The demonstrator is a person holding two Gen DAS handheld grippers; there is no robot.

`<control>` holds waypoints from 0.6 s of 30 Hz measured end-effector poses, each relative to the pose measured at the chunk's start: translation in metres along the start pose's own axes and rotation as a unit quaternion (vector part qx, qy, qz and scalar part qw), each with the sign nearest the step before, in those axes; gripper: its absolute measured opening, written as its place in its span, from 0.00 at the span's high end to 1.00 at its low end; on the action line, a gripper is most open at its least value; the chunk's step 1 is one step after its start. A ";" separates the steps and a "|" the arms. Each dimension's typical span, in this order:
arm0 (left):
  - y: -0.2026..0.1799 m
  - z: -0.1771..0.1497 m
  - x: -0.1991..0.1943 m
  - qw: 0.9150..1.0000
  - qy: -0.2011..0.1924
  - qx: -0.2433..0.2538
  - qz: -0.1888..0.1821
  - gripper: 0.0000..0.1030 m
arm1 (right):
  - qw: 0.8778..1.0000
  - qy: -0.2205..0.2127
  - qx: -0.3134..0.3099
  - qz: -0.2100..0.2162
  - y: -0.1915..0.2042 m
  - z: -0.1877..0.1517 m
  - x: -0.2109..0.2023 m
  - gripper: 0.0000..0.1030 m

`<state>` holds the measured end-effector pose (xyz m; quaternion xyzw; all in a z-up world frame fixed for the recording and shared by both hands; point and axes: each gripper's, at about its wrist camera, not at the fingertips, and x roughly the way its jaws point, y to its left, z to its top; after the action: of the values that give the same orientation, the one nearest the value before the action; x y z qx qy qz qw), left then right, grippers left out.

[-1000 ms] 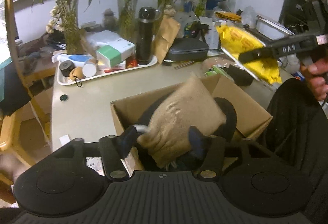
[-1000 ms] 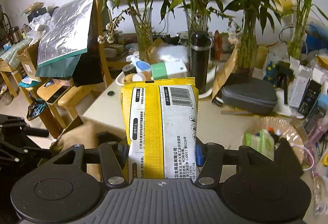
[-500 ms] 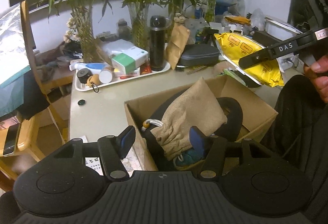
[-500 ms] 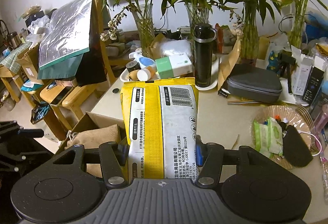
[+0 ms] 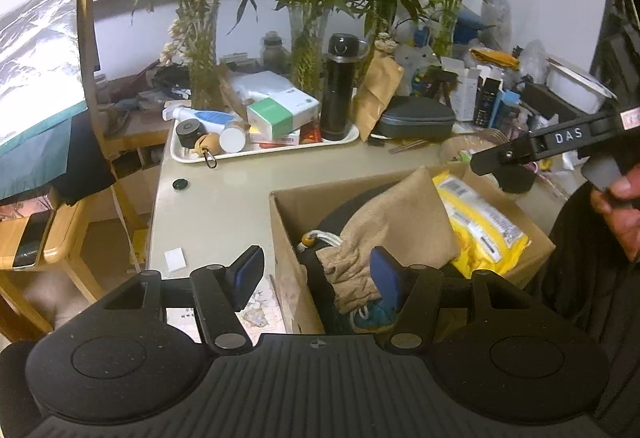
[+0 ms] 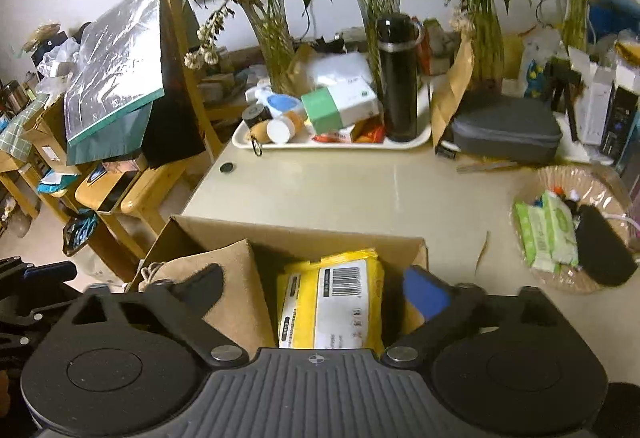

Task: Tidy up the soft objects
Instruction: 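Open the left tool to drop the pouch while the right tool releases the packet into the box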

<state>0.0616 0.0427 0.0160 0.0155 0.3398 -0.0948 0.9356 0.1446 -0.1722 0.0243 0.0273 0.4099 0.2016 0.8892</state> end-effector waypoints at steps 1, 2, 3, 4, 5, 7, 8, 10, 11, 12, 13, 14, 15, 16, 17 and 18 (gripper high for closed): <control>0.000 0.001 0.000 1.000 0.000 0.000 0.001 0.42 | 1.000 0.000 -0.003 0.000 0.000 0.000 -0.001 0.04; -0.001 0.001 -0.001 1.000 0.001 0.000 0.004 0.41 | 1.000 0.001 -0.004 -0.001 0.000 0.000 -0.001 0.03; -0.001 0.002 -0.001 1.000 0.001 -0.001 0.006 0.40 | 1.000 0.002 -0.005 -0.005 0.000 0.000 -0.002 0.00; -0.001 0.002 -0.001 1.000 0.002 -0.002 0.007 0.37 | 1.000 0.001 -0.005 -0.009 0.000 -0.001 -0.004 0.00; -0.002 0.002 -0.002 1.000 0.001 -0.003 0.008 0.37 | 1.000 0.000 -0.007 -0.012 0.000 -0.002 -0.005 0.00; -0.003 0.003 -0.003 1.000 0.000 -0.005 0.008 0.37 | 1.000 -0.001 -0.008 -0.016 0.000 -0.004 -0.007 0.00; -0.004 0.004 -0.004 1.000 0.000 -0.005 0.008 0.37 | 1.000 -0.003 -0.009 -0.017 0.000 -0.005 -0.009 0.00; -0.006 0.005 -0.005 1.000 -0.001 -0.004 0.011 0.37 | 1.000 -0.004 -0.013 -0.024 0.001 -0.008 -0.011 0.00; -0.007 0.006 -0.005 1.000 0.000 -0.004 0.013 0.36 | 0.999 -0.005 -0.016 -0.029 0.002 -0.010 -0.013 0.00; -0.006 0.006 -0.005 1.000 0.001 -0.006 0.013 0.35 | 0.999 -0.006 -0.018 -0.034 0.003 -0.011 -0.014 0.00; -0.007 0.007 -0.006 1.000 0.002 -0.009 0.014 0.29 | 0.999 -0.006 -0.021 -0.042 0.005 -0.013 -0.015 0.00; -0.007 0.007 -0.007 1.000 0.001 -0.012 0.015 0.24 | 0.999 -0.005 -0.024 -0.047 0.006 -0.015 -0.016 0.00; -0.007 0.008 -0.008 1.000 0.000 -0.016 0.015 0.22 | 0.998 -0.003 -0.028 -0.053 0.008 -0.017 -0.017 0.00; -0.007 0.008 -0.008 1.000 -0.001 -0.019 0.015 0.21 | 0.998 -0.002 -0.033 -0.059 0.010 -0.019 -0.018 0.00; -0.007 0.009 -0.009 1.000 0.000 -0.022 0.015 0.21 | 0.997 0.000 -0.038 -0.065 0.012 -0.020 -0.019 0.00; -0.007 0.010 -0.009 1.000 -0.001 -0.024 0.016 0.20 | 0.997 0.001 -0.042 -0.072 0.014 -0.021 -0.020 0.00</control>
<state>0.0595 0.0361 0.0297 -0.0017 0.3411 -0.0717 0.9373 0.1124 -0.1690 0.0273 -0.0403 0.4026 0.1544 0.9014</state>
